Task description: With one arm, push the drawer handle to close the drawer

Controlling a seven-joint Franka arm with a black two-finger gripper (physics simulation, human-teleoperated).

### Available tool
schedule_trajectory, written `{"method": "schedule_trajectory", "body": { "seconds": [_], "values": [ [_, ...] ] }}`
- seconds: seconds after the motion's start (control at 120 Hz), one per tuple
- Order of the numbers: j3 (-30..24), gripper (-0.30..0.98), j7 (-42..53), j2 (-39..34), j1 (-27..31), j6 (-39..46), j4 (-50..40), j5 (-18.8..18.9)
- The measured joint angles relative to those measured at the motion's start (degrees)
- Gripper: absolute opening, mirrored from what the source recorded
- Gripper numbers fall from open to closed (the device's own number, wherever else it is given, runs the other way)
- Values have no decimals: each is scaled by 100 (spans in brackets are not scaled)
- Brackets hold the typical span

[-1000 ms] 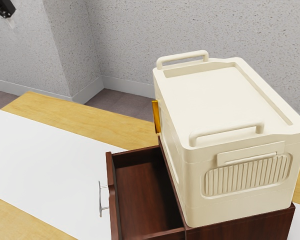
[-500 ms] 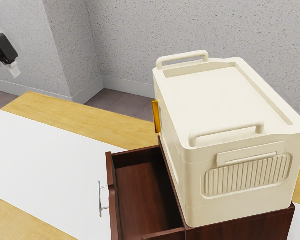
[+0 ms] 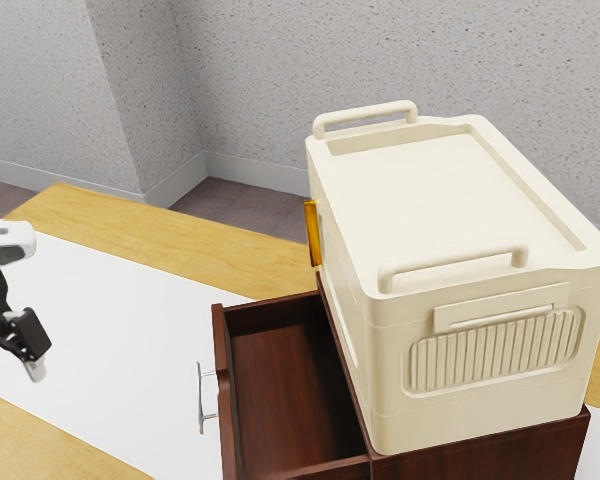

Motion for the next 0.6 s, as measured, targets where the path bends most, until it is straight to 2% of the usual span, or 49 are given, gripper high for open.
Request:
{"method": "schedule_trajectory", "body": {
  "seconds": [0.108, 0.317, 0.6],
  "values": [
    [-119, 67, -186, 378, 149, 471, -181, 54],
    [-138, 67, -869, 958, 228, 964, -81, -177],
    [-173, 67, -2050, 582, -362, 1177, -607, -553]
  ]
}}
